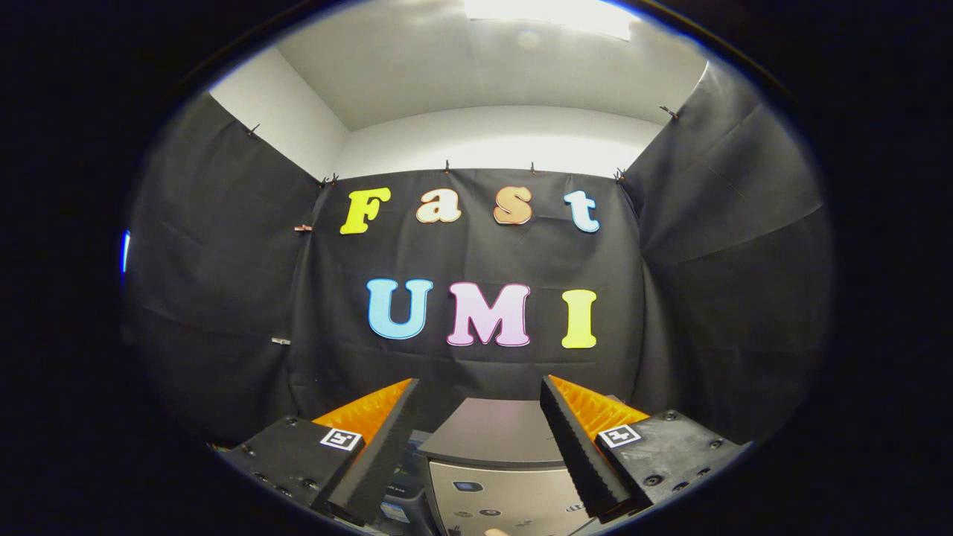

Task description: Put the clothes into the washing machine and then close the washing machine lid.

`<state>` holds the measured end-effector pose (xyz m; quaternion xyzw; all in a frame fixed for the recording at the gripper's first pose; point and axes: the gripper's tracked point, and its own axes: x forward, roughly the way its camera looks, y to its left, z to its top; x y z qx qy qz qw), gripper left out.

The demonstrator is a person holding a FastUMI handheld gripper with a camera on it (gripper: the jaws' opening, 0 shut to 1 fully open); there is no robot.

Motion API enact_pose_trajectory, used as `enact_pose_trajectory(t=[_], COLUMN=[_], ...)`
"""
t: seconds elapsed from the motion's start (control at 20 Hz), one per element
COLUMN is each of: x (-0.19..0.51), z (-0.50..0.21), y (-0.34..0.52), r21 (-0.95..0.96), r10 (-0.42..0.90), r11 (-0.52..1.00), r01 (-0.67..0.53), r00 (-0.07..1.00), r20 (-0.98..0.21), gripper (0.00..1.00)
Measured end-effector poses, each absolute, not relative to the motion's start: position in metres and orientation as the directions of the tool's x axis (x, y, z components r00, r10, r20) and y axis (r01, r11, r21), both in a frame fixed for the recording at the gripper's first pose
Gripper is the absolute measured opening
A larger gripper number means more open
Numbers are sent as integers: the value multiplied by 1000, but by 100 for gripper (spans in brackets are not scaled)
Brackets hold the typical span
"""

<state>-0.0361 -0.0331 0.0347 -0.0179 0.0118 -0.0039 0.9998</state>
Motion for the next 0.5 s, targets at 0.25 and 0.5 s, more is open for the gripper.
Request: enact_pose_trajectory(t=[0.25,0.5], x=[-31,-29], z=[32,32], y=[-36,-38], r21=[-31,-30], r10=[-19,-25], r11=[999,999], r01=[18,23], r00=[999,999], r20=[-39,-41], gripper=[99,99])
